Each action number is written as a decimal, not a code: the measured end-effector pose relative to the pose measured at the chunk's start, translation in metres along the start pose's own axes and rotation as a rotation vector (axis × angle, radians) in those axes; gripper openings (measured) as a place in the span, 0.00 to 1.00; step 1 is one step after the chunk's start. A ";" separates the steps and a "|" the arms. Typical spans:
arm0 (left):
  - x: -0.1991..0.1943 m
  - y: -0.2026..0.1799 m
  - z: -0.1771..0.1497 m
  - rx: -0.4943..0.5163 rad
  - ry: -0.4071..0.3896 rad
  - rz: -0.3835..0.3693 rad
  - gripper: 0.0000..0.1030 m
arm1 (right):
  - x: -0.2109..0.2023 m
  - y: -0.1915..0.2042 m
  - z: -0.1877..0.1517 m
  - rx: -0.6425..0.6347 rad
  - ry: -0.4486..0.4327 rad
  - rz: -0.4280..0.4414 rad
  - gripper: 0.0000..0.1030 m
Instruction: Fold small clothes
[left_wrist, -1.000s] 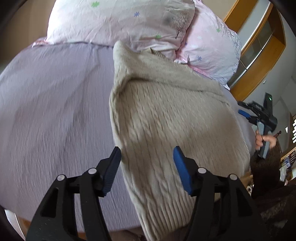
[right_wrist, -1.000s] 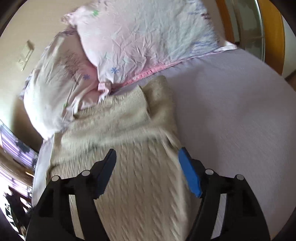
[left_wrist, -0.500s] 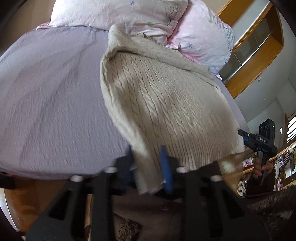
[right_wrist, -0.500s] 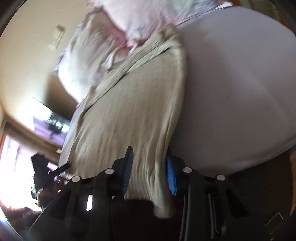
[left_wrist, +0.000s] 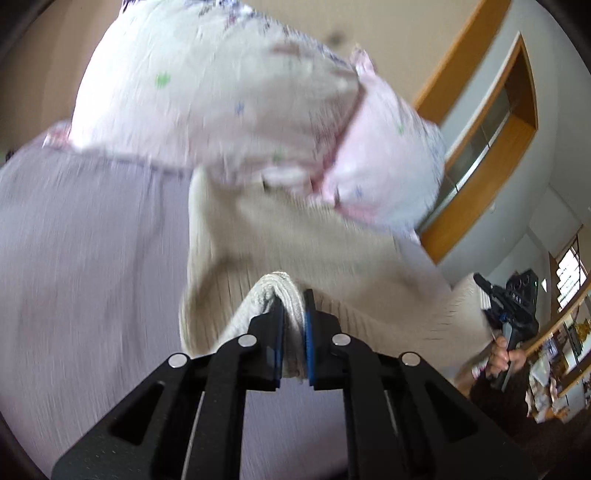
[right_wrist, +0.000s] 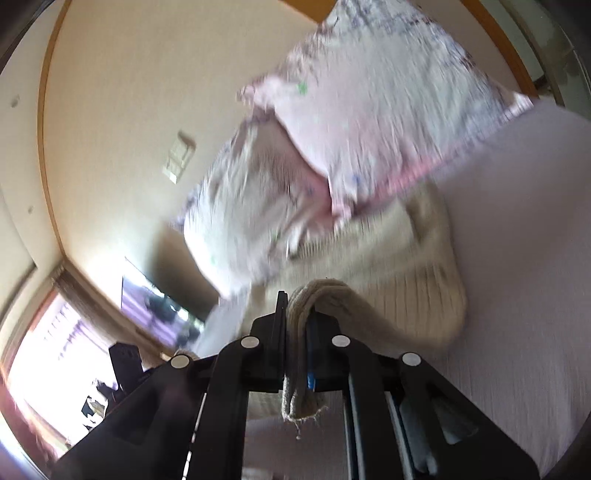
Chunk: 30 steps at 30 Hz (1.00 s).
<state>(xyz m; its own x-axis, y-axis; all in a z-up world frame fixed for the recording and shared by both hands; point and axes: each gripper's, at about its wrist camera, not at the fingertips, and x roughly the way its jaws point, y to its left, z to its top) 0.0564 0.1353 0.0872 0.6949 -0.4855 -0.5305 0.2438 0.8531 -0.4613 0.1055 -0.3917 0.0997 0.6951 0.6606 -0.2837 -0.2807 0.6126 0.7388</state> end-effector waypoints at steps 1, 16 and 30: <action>0.016 0.007 0.020 -0.006 -0.022 0.017 0.09 | 0.008 -0.003 0.011 0.004 -0.010 -0.003 0.08; 0.107 0.084 0.091 -0.211 0.014 0.148 0.59 | 0.125 -0.078 0.087 0.151 -0.145 -0.212 0.89; 0.146 0.107 0.053 -0.453 0.155 -0.010 0.35 | 0.110 -0.086 0.082 0.114 -0.193 -0.183 0.89</action>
<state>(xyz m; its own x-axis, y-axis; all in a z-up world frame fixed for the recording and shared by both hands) 0.2196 0.1661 -0.0020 0.5767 -0.5451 -0.6085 -0.0939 0.6956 -0.7122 0.2603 -0.4077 0.0550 0.8438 0.4415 -0.3052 -0.0701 0.6543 0.7529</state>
